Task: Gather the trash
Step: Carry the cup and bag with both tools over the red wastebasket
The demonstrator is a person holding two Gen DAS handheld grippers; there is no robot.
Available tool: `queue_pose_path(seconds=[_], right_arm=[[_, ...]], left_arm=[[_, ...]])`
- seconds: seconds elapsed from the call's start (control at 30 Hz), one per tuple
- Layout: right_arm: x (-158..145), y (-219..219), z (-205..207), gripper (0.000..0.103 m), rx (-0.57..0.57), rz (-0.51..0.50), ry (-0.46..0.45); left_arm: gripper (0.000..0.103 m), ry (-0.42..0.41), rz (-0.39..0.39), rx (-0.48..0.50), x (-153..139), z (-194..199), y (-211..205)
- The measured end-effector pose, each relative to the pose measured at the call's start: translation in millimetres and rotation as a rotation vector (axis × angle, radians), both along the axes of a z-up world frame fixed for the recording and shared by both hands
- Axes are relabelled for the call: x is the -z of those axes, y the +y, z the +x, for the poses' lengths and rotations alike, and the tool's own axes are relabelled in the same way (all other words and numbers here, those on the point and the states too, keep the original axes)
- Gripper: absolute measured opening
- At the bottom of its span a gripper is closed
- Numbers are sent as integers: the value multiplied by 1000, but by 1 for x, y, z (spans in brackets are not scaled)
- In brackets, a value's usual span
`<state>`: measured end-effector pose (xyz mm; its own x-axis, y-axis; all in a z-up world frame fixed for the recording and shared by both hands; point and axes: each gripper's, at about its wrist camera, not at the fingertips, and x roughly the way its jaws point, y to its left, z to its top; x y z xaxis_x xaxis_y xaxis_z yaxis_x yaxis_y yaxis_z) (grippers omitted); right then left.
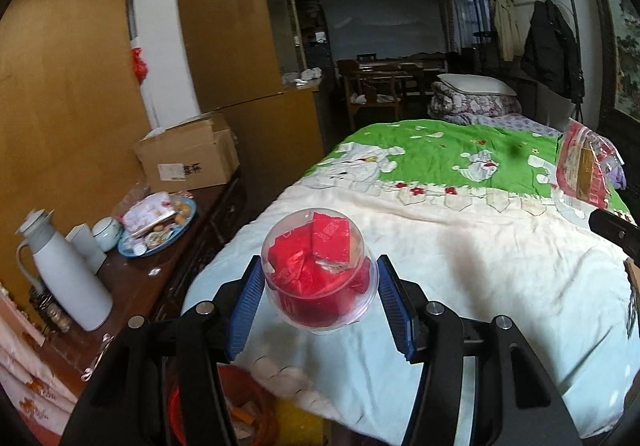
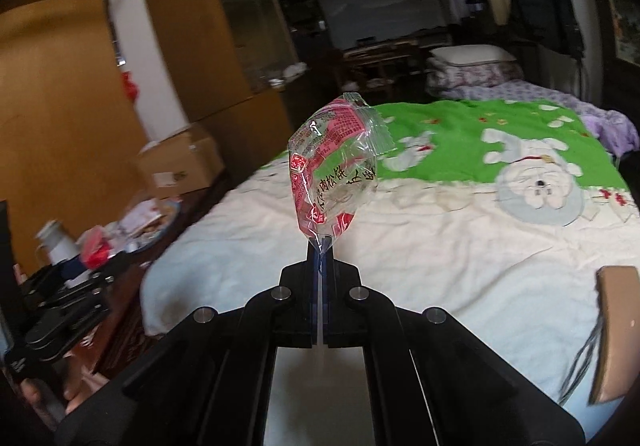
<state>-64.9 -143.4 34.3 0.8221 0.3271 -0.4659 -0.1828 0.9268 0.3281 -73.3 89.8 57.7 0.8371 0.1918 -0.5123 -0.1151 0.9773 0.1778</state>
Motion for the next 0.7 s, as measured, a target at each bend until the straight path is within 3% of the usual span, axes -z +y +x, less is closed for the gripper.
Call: queue_pose_path(seconds=[0.37,0.7], right_arm=[[-4,68,-27,2,-167,1,15],[3,131,-30,2,-281,-30,55]], left_arm=[[56,11,-13,-130,4,-46,71],[56,48,-50,-211,23,-55,130]])
